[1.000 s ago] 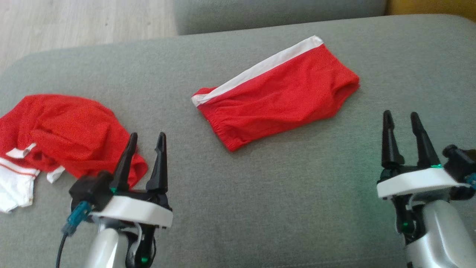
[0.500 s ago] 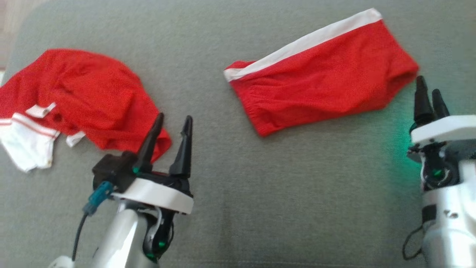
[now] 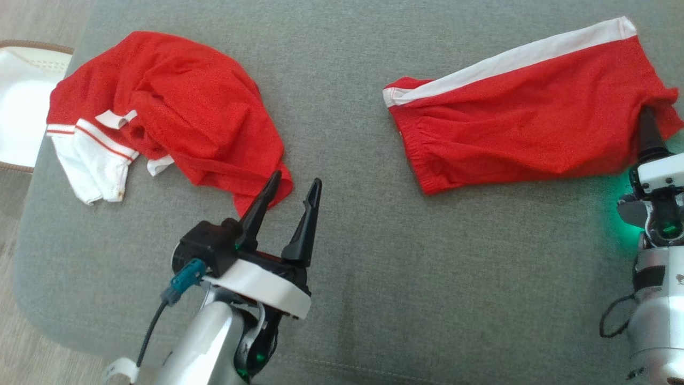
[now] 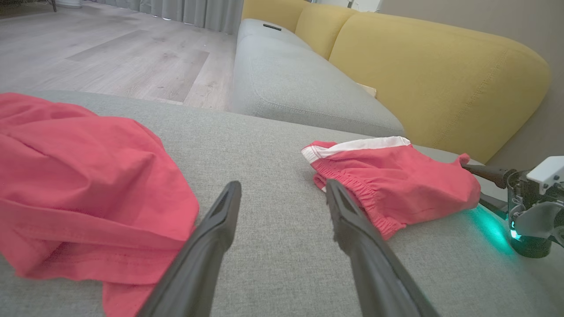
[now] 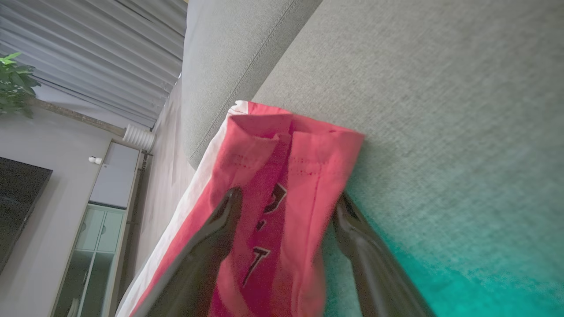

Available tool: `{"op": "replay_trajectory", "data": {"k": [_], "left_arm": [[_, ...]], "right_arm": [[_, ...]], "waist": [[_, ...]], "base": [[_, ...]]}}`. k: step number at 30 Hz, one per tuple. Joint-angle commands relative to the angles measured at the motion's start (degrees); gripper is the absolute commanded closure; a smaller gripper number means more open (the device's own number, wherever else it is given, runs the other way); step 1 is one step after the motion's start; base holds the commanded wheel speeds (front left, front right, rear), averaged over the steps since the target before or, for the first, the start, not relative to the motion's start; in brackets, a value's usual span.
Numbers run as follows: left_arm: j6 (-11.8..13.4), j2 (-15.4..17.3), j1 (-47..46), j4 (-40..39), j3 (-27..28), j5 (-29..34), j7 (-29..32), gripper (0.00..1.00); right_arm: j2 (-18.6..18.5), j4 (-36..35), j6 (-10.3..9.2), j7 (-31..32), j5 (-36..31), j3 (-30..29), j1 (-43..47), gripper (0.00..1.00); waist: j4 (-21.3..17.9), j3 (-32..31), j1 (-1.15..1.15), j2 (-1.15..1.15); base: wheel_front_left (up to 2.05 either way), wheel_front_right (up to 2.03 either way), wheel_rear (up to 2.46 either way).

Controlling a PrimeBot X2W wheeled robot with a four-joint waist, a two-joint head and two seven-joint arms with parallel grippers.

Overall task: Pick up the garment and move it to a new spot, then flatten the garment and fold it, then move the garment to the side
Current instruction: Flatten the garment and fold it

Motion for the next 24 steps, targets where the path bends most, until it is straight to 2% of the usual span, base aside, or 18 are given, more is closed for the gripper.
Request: {"op": "replay_trajectory", "data": {"k": [1, 15, 24], "left_arm": [[0.1, 0.2, -1.2, -1.7, 1.5, 0.0, -0.3, 0.0], [0.2, 0.2, -2.0, -1.1, 0.0, 0.2, -0.3, 0.0], [0.5, 0.2, -1.7, -1.0, -0.3, 0.0, -0.3, 0.0]], "right_arm": [[1.5, 0.1, -0.04, 1.1, 1.3, 1.5, -1.3, 0.0], [1.0, -3.6, -0.04, 0.3, 3.0, 4.9, -1.0, 0.0], [-1.3, 2.4, -0.04, -0.8, -2.1, 3.6, -3.1, 0.0]], "waist": [[0.3, 0.0, 0.0, 0.0], [1.1, 0.5, 0.0, 0.0], [1.5, 0.6, 0.0, 0.0]], "base": [[0.0, 0.0, 0.0], [0.0, 0.0, 0.0], [0.0, 0.0, 0.0]]}}
